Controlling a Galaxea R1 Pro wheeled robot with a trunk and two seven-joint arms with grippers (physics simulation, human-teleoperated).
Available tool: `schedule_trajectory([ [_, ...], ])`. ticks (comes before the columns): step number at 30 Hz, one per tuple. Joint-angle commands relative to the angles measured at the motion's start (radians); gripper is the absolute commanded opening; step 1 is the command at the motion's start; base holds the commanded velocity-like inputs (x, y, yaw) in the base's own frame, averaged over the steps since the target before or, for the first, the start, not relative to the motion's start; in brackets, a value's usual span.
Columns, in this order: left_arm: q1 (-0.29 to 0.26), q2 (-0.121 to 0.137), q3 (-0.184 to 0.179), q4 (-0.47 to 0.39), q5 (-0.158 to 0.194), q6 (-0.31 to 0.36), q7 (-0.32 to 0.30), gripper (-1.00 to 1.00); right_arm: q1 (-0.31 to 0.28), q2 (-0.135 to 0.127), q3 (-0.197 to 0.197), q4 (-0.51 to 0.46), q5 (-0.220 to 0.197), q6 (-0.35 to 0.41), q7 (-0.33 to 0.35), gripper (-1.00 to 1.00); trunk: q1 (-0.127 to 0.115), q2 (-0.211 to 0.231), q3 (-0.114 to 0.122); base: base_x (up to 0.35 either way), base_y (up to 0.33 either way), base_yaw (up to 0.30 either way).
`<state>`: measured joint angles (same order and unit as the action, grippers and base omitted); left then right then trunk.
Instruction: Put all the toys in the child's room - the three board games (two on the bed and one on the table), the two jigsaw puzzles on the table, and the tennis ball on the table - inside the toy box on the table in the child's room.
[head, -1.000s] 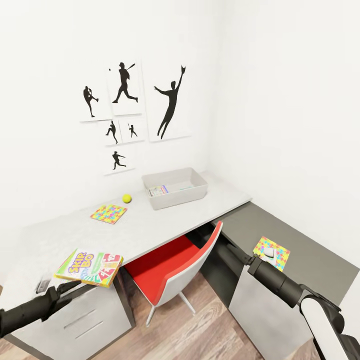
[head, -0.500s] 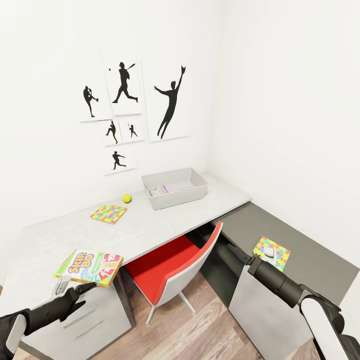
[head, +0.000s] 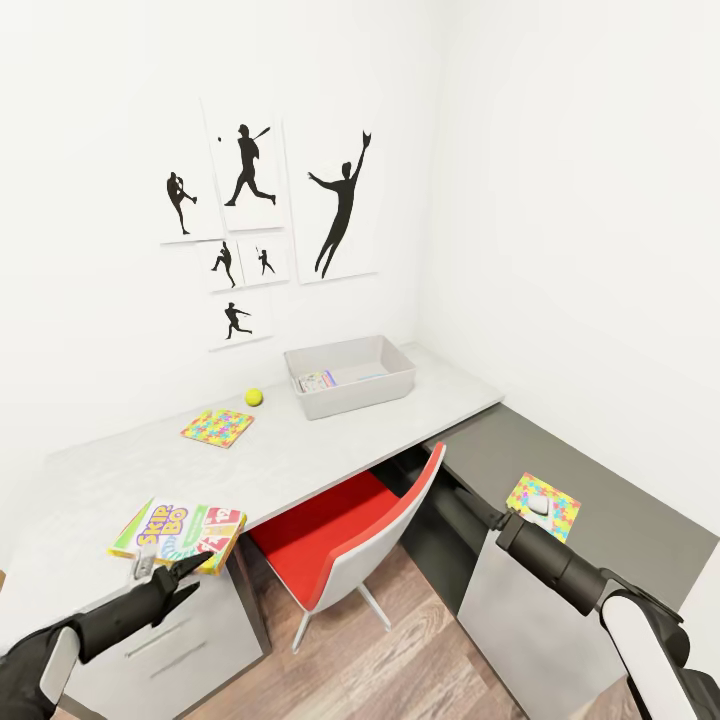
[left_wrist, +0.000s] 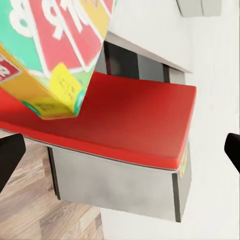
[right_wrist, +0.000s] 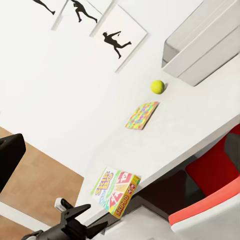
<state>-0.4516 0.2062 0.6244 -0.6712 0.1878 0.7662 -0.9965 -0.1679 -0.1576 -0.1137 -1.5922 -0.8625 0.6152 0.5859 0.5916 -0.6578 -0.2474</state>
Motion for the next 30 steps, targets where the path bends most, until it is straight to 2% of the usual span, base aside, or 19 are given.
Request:
schedule_trajectory([
  [1, -0.001, -0.003, 0.002, 0.001, 0.002, 0.003, -0.009, 1.0, -0.001, 0.0, -0.001, 0.0, -0.006, 0.008, 0.0, 1.0, 0.0, -0.001, -0.001, 0.0, 0.0, 0.0],
  [4, -0.001, -0.018, 0.002, 0.003, 0.0, -0.002, -0.025, 1.0, -0.001, 0.0, -0.001, 0.0, -0.006, 0.008, 0.0, 1.0, 0.0, -0.001, -0.001, 0.0, 0.0, 0.0],
  [8, -0.001, -0.024, 0.003, 0.004, 0.001, -0.003, -0.03, 1.0, -0.001, 0.0, -0.001, 0.0, -0.006, 0.008, 0.0, 1.0, 0.0, -0.001, -0.001, 0.0, 0.0, 0.0],
  [22, -0.001, -0.019, 0.01, 0.006, 0.004, 0.005, -0.028, 1.0, -0.001, 0.0, 0.0, 0.0, -0.006, 0.008, 0.0, 1.0, 0.0, -0.001, -0.001, 0.0, 0.0, 0.0],
  [30, -0.001, -0.013, 0.013, 0.007, 0.004, 0.007, -0.028, 1.0, -0.001, 0.0, -0.001, 0.0, -0.006, 0.008, 0.0, 1.0, 0.031, -0.057, -0.027, 0.0, 0.0, 0.0],
])
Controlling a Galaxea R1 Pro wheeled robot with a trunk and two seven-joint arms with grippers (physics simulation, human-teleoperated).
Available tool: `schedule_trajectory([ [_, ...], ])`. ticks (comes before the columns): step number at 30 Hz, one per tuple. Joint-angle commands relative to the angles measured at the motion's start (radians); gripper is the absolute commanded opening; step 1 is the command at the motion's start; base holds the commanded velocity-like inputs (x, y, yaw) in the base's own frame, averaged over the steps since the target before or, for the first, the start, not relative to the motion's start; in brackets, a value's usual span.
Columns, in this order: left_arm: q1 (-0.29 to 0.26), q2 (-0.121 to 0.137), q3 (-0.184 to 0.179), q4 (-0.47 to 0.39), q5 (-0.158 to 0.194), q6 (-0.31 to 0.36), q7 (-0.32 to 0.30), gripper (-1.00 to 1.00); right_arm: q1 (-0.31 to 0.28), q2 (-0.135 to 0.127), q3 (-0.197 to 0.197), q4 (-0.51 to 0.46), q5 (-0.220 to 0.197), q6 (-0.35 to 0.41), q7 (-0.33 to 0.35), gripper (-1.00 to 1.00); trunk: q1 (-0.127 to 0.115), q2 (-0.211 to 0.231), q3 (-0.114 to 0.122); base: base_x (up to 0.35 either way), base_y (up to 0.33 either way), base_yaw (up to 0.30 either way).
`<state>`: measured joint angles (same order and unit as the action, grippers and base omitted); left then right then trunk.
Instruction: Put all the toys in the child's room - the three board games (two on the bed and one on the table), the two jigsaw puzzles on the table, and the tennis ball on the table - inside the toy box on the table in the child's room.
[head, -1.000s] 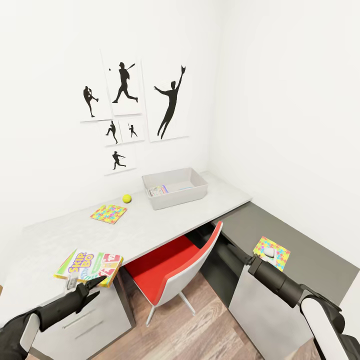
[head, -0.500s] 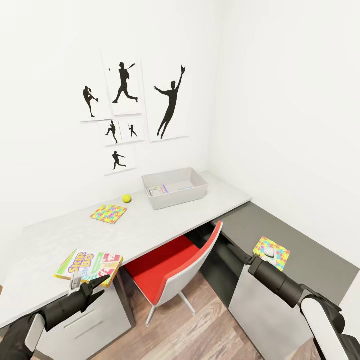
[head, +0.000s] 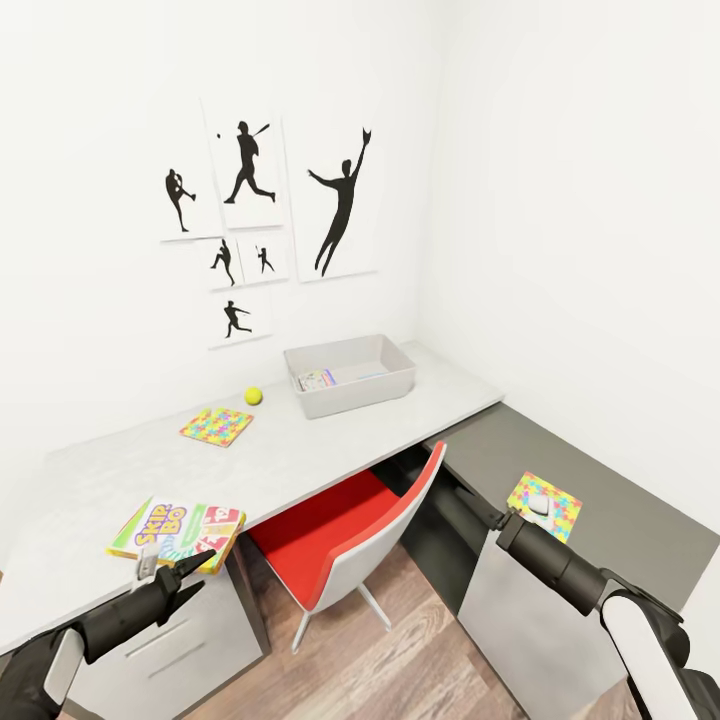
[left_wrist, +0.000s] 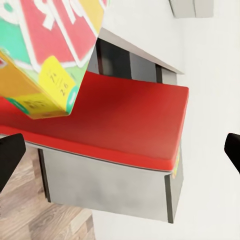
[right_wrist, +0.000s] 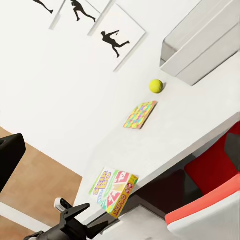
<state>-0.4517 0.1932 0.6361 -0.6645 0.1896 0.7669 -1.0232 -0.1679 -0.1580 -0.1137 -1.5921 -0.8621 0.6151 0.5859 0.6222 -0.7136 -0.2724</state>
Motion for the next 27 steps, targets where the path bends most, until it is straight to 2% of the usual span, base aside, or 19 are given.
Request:
schedule_trajectory([
  [1, -0.001, 0.001, 0.002, 0.0, 0.002, 0.006, -0.002, 1.0, -0.001, 0.0, -0.001, 0.0, -0.006, 0.008, 0.0, 1.0, 0.004, -0.008, -0.005, 0.0, 0.0, 0.0],
  [10, -0.001, 0.002, 0.003, 0.0, 0.002, 0.004, -0.001, 1.0, -0.001, 0.0, -0.001, -0.001, -0.006, 0.008, 0.003, 1.0, 0.039, -0.071, -0.033, 0.0, 0.0, 0.0],
  [15, -0.001, 0.002, 0.004, 0.0, 0.002, 0.003, -0.002, 1.0, -0.002, -0.009, 0.002, -0.003, -0.006, 0.013, 0.035, 1.0, 0.058, -0.106, -0.048, 0.0, 0.0, 0.0],
  [20, -0.001, 0.002, 0.004, 0.0, 0.002, 0.003, -0.006, 1.0, -0.006, -0.013, 0.0, -0.004, -0.006, 0.012, 0.195, 1.0, 0.077, -0.141, -0.064, 0.0, 0.0, 0.0],
  [22, -0.001, 0.002, 0.004, 0.0, 0.002, 0.003, -0.007, 1.0, -0.006, -0.014, -0.003, -0.004, -0.006, 0.011, 0.32, 1.0, 0.085, -0.155, -0.07, 0.0, 0.0, 0.0],
  [24, -0.001, 0.002, 0.004, 0.0, 0.002, 0.003, -0.007, 1.0, -0.006, -0.014, -0.004, -0.004, -0.007, 0.012, 0.377, 1.0, 0.092, -0.169, -0.077, 0.0, 0.0, 0.0],
  [26, -0.001, 0.002, 0.004, 0.0, 0.002, 0.002, -0.007, 1.0, -0.006, -0.008, -0.004, -0.003, -0.008, 0.011, 0.483, 1.0, 0.096, -0.176, -0.08, 0.0, 0.0, 0.0],
  [27, -0.001, 0.002, 0.003, 0.0, 0.002, 0.002, -0.007, 1.0, -0.006, -0.007, -0.003, -0.003, -0.008, 0.01, 0.505, 1.0, 0.096, -0.176, -0.08, 0.0, 0.0, 0.0],
])
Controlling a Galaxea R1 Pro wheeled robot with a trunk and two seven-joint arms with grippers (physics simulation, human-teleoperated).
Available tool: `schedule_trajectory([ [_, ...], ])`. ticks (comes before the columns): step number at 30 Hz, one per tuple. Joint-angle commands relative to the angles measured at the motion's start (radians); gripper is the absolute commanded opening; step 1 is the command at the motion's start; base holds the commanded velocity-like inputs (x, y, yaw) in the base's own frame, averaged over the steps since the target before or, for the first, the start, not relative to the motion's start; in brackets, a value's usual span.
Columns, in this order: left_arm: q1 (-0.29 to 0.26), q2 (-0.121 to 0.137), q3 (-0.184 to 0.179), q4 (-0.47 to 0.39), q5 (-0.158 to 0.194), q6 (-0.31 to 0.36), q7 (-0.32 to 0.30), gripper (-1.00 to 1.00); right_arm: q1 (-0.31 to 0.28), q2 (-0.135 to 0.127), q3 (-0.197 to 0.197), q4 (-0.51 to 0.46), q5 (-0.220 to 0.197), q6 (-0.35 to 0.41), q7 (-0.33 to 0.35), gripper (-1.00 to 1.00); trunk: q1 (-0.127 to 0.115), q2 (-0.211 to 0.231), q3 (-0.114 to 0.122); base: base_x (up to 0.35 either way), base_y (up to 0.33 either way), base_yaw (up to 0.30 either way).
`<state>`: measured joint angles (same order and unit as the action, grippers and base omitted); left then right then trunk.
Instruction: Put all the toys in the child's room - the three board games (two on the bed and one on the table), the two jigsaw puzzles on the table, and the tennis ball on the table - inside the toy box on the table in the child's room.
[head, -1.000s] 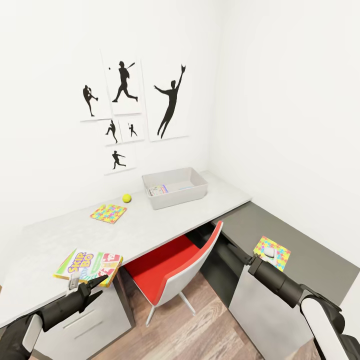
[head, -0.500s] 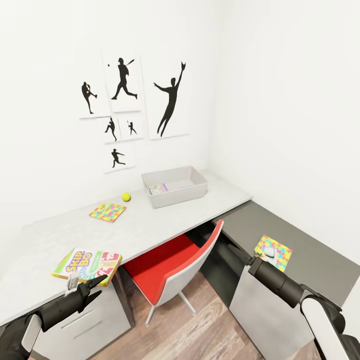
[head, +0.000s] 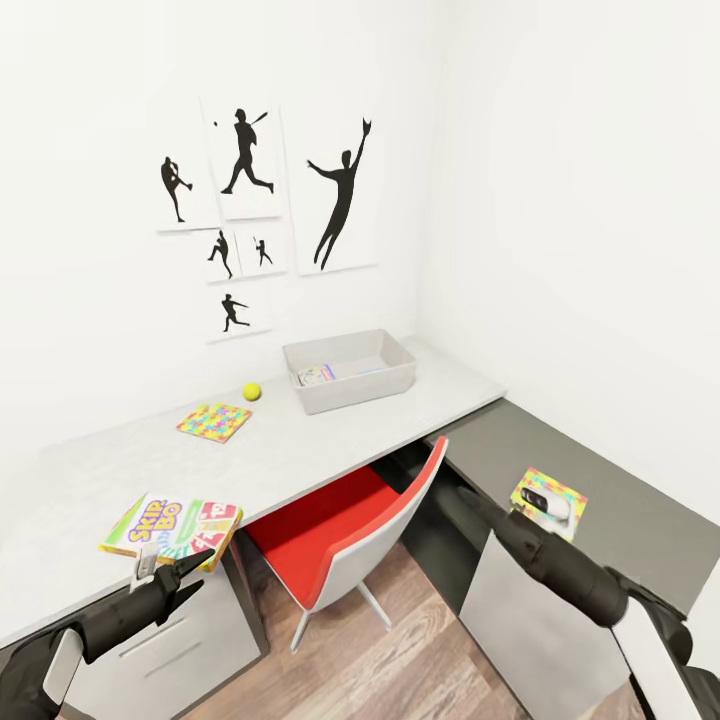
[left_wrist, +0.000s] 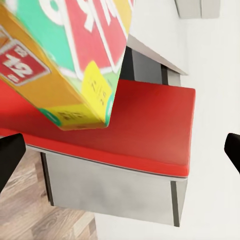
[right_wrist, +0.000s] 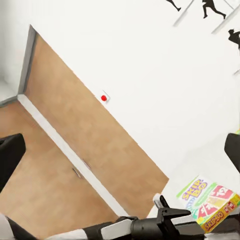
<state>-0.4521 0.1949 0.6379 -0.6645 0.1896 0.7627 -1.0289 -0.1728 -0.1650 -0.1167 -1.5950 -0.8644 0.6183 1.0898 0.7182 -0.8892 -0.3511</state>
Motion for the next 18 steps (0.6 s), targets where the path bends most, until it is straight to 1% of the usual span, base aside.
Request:
schedule_trajectory([
  [1, -0.001, 0.0, 0.001, 0.0, 0.002, 0.006, -0.002, 1.0, -0.001, 0.002, 0.001, 0.0, -0.005, 0.005, 0.034, 1.0, 0.0, -0.001, -0.001, 0.0, 0.0, 0.0],
  [2, -0.001, 0.0, 0.001, 0.0, 0.002, 0.006, -0.002, 1.0, -0.001, 0.004, 0.002, 0.001, -0.005, 0.003, 0.055, 1.0, 0.0, -0.001, -0.001, 0.0, 0.0, 0.0],
  [4, -0.001, 0.0, 0.001, 0.0, 0.002, 0.006, -0.002, 1.0, -0.001, 0.005, 0.002, 0.002, -0.004, 0.0, 0.073, 1.0, 0.0, -0.001, -0.001, 0.0, 0.0, 0.0],
  [10, -0.001, 0.0, 0.001, 0.0, 0.002, 0.006, -0.004, 1.0, -0.001, 0.007, 0.002, 0.003, -0.004, -0.011, 0.088, 1.0, 0.0, -0.001, -0.001, 0.0, 0.0, 0.0],
  [13, -0.001, 0.0, 0.002, 0.0, 0.002, 0.006, -0.005, 1.0, -0.001, 0.007, 0.005, 0.003, -0.004, -0.027, 0.09, 1.0, 0.012, -0.022, -0.011, 0.0, 0.0, 0.0],
  [15, -0.001, 0.0, 0.002, 0.0, 0.002, 0.006, -0.006, 1.0, -0.001, 0.007, 0.006, 0.003, 0.004, -0.035, 0.091, 1.0, 0.019, -0.036, -0.017, 0.0, 0.0, 0.0],
  [18, -0.001, 0.0, 0.001, 0.0, 0.002, 0.006, -0.005, 1.0, -0.001, 0.008, 0.006, 0.004, 0.03, -0.039, 0.091, 1.0, 0.031, -0.057, -0.026, 0.0, 0.0, 0.0],
])
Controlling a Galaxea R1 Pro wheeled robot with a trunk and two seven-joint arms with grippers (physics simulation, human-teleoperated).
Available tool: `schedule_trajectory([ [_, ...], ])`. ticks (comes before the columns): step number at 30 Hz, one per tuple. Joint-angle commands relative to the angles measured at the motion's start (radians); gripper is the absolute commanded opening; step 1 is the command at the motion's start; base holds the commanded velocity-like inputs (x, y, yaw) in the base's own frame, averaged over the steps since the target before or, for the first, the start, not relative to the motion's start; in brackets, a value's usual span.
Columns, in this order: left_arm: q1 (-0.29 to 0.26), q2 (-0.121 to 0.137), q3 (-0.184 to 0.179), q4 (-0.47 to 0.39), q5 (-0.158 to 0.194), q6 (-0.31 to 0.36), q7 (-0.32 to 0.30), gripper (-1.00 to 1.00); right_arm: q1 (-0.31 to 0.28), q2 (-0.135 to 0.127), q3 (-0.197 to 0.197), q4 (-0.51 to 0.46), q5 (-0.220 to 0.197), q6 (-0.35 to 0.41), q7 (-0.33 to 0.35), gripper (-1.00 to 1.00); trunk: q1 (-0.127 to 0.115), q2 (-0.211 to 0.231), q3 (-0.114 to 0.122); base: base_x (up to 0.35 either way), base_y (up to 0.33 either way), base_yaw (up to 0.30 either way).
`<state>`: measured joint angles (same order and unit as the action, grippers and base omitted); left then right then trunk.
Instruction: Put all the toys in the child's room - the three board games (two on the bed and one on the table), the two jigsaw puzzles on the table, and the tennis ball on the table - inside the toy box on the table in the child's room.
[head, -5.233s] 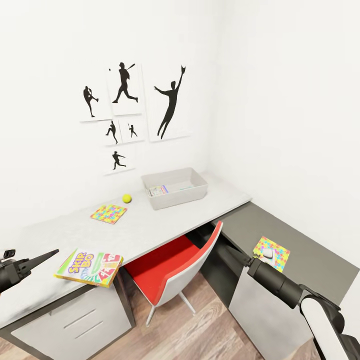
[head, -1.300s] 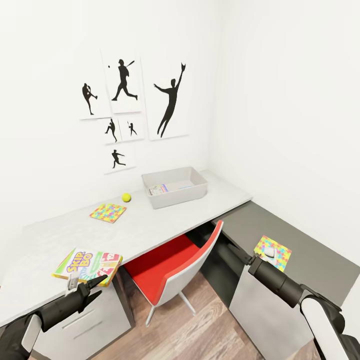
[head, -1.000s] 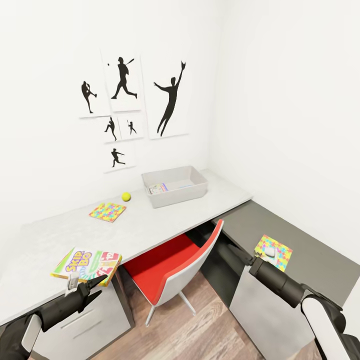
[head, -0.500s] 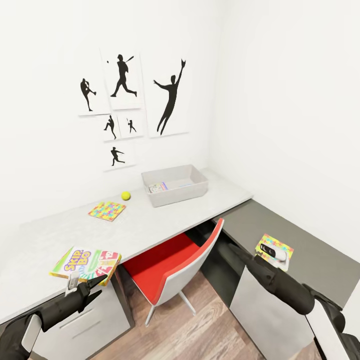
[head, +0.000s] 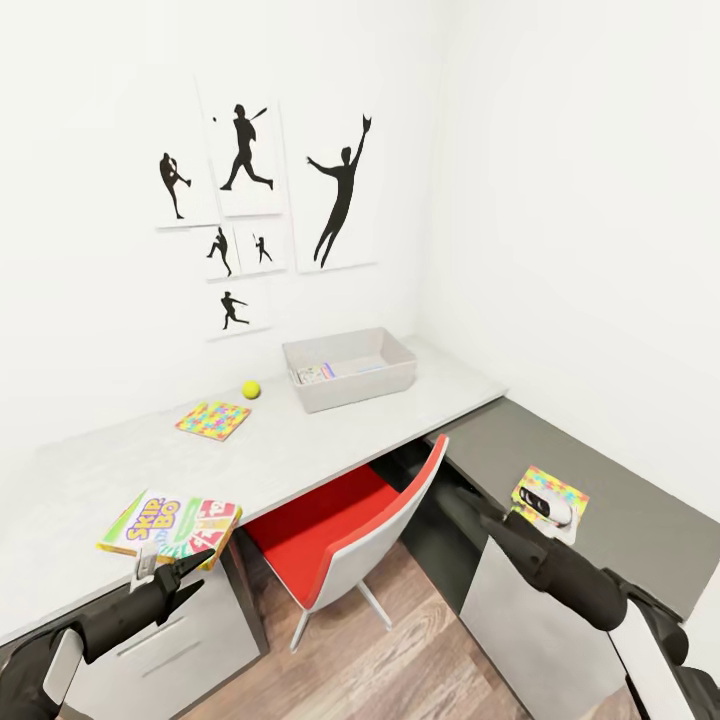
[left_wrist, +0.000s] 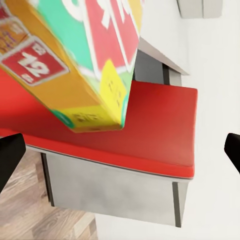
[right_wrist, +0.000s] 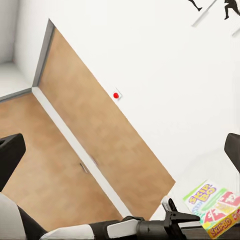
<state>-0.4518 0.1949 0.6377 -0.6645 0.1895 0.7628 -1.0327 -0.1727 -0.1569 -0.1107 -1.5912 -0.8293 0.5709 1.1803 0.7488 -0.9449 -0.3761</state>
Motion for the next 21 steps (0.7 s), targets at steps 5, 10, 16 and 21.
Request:
schedule_trajectory([
  [5, -0.001, 0.001, 0.003, 0.0, 0.003, 0.009, -0.002, 1.0, -0.001, 0.002, -0.003, 0.0, 0.084, 0.014, -0.005, 1.0, 0.019, -0.036, -0.017, 0.0, 0.0, 0.0],
  [10, -0.001, 0.009, 0.034, 0.0, 0.004, 0.008, -0.005, 1.0, -0.002, 0.003, -0.004, -0.001, 0.124, 0.029, -0.009, 1.0, 0.031, -0.057, -0.026, 0.0, 0.0, 0.0],
  [16, -0.001, 0.013, 0.058, 0.0, 0.004, 0.009, -0.01, 1.0, -0.002, 0.003, -0.004, -0.001, 0.132, 0.048, -0.039, 1.0, 0.035, -0.064, -0.029, 0.0, 0.0, 0.0],
  [21, -0.001, 0.015, 0.061, 0.0, 0.004, 0.01, -0.011, 1.0, -0.002, 0.003, -0.004, -0.001, 0.133, 0.052, -0.082, 1.0, 0.054, -0.099, -0.045, 0.0, 0.0, 0.0],
])
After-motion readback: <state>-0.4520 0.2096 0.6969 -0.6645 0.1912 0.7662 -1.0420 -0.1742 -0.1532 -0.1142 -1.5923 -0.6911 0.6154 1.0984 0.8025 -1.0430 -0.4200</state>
